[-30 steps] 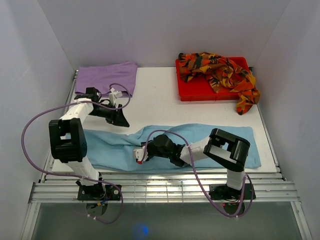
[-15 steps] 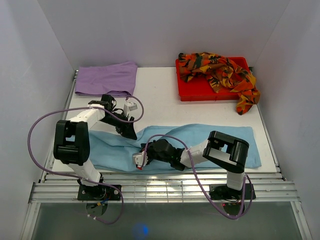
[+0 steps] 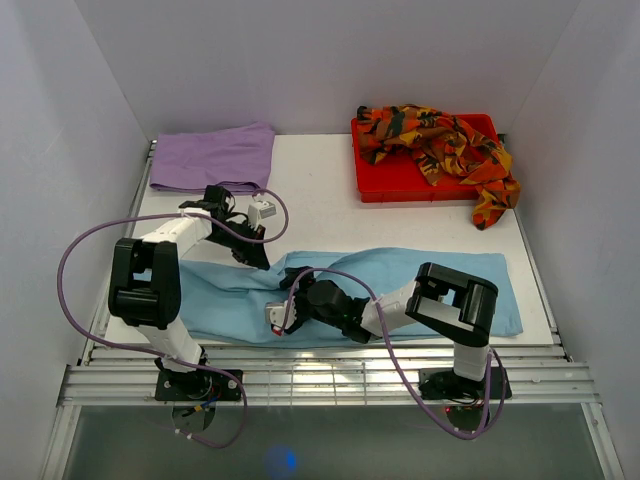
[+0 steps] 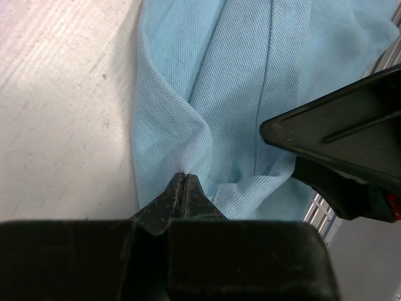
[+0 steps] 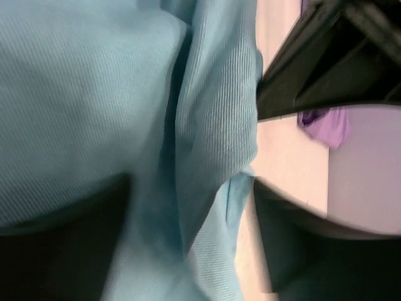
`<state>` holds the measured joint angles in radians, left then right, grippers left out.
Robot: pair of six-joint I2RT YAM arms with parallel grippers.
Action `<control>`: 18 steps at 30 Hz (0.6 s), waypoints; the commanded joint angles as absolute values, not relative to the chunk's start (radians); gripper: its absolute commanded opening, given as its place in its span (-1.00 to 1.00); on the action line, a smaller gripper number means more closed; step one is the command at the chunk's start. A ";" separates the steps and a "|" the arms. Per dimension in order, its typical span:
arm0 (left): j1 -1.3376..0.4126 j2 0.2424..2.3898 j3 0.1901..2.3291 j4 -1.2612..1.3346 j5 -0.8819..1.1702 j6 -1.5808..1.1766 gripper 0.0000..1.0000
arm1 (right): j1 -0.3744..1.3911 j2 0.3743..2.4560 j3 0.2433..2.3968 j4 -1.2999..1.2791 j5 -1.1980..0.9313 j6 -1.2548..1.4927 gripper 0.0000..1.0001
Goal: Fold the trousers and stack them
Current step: Fold the trousers
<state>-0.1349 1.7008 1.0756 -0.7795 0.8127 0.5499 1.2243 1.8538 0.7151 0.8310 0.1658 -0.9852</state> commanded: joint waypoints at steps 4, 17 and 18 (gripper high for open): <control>-0.127 1.684 1.135 -0.651 0.735 0.454 -1.00 | 1.200 1.744 0.673 0.764 0.305 -0.887 0.82; -0.117 1.888 1.310 -0.413 0.489 0.391 -1.00 | 0.864 1.607 0.893 -0.228 -0.409 -0.506 0.33; -0.117 1.905 1.318 -0.410 0.486 0.391 -1.00 | 0.845 1.656 0.909 -0.280 -0.473 -0.523 0.32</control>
